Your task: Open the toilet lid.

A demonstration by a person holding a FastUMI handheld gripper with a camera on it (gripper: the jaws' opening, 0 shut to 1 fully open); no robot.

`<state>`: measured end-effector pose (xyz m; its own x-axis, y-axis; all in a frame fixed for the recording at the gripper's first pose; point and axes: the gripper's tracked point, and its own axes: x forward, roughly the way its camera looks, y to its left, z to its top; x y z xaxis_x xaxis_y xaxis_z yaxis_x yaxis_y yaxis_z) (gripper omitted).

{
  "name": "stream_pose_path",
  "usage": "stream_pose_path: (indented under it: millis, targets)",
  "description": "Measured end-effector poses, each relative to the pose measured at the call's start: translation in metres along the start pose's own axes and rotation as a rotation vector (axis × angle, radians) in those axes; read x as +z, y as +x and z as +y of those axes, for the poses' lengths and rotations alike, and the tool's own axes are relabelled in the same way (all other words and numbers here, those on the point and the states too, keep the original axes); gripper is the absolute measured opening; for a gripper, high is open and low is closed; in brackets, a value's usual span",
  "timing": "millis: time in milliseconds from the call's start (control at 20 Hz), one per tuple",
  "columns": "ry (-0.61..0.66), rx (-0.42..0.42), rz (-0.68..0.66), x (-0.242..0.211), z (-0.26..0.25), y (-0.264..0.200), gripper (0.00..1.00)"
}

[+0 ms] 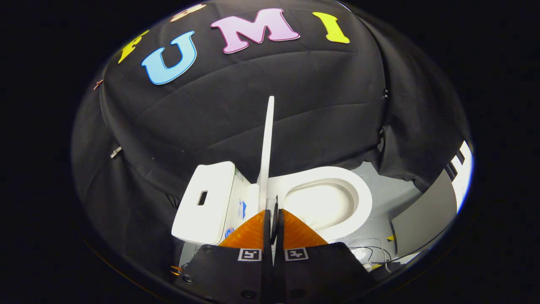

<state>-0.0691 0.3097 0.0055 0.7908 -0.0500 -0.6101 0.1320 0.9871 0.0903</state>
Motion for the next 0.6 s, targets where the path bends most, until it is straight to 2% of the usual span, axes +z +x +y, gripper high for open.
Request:
stream_pose_path:
  millis: [600]
  targets:
    - [-0.144,-0.103,-0.081,-0.003,0.067,-0.001,0.05]
